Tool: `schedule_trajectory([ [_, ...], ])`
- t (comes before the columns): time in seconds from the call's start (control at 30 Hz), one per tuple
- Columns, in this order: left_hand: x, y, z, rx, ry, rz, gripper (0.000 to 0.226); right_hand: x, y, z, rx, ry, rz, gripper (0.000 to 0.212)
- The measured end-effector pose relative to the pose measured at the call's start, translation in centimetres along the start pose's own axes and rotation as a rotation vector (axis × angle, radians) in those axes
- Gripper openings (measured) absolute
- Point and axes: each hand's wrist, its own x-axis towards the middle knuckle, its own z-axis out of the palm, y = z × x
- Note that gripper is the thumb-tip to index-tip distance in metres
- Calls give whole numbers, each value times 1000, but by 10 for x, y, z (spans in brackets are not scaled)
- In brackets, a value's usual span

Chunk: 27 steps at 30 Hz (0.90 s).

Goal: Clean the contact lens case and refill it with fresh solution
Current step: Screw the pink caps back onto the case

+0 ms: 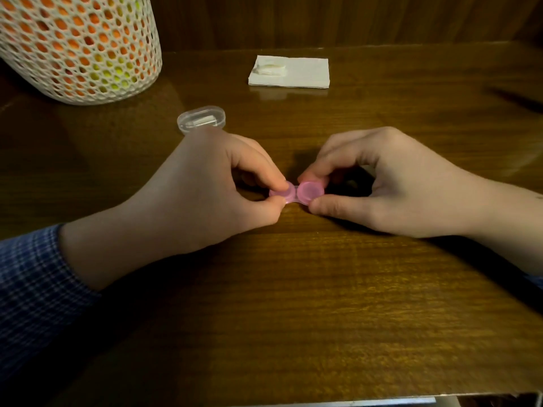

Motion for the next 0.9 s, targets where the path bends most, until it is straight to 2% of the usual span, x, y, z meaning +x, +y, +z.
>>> schedule_trajectory([
  [0.33,1,0,-1,0,-14,-1,18,1,-1,3,-27,17,4,31],
  [0.5,1,0,2,5,8,10,18,1,-4,7,-68,70,10,42],
  [0.9,2,2,3,18,0,26,18,1,-3,3,-70,3,-39,27],
])
